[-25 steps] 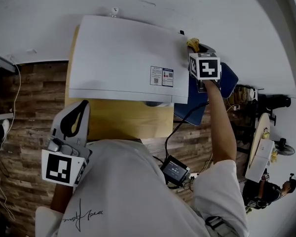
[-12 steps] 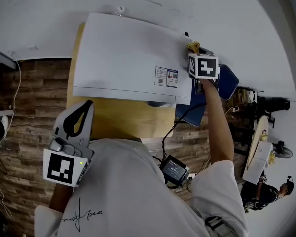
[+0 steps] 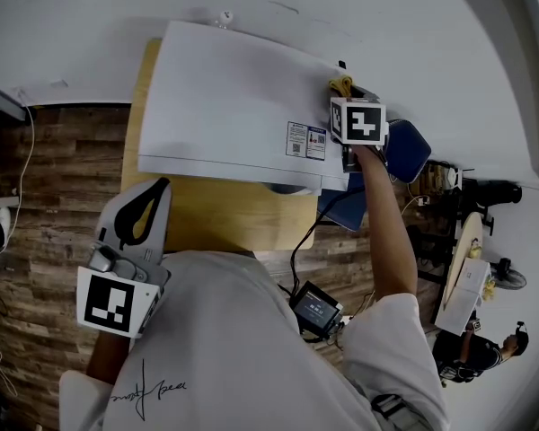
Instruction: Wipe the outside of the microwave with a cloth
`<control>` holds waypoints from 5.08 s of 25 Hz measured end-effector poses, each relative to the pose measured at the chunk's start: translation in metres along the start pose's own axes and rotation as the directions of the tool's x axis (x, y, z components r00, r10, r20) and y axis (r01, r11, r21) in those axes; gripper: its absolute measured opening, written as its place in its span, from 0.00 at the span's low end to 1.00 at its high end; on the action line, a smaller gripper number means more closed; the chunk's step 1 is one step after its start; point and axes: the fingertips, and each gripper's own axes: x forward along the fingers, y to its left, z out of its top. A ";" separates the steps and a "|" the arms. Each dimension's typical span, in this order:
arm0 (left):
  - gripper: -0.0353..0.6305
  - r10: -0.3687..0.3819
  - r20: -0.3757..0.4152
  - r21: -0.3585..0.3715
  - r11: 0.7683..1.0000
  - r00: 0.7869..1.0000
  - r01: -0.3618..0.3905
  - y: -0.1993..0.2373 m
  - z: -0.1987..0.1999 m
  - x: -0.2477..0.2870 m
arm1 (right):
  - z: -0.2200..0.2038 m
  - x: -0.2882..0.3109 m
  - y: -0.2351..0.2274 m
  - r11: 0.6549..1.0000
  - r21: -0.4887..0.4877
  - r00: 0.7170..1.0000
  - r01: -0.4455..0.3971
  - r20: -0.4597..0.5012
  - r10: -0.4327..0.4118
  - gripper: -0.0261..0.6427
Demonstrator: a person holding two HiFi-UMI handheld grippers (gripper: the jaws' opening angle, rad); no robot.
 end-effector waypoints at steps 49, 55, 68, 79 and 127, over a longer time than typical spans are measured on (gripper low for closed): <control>0.04 0.068 0.020 -0.030 0.997 0.997 -0.067 0.040 -0.004 -0.029 | 0.123 -0.013 0.198 0.932 -0.316 0.968 -0.176 0.119 0.223 0.24; 0.04 0.085 0.025 -0.041 0.996 0.996 -0.084 0.041 -0.006 -0.030 | 0.140 -0.019 0.230 0.917 -0.342 0.952 -0.207 0.147 0.270 0.24; 0.04 0.127 0.032 -0.058 0.990 0.991 -0.125 0.049 -0.007 -0.042 | 0.166 -0.040 0.300 0.866 -0.415 0.906 -0.277 0.186 0.379 0.24; 0.04 0.127 0.037 -0.047 0.991 0.991 -0.125 0.040 -0.003 -0.048 | 0.182 -0.122 0.359 0.713 -0.439 0.671 -0.546 0.280 0.686 0.24; 0.04 -0.035 -0.035 0.039 0.999 0.999 0.037 -0.026 -0.008 0.000 | -0.055 -0.028 -0.022 0.990 -0.127 0.998 0.065 0.015 -0.063 0.25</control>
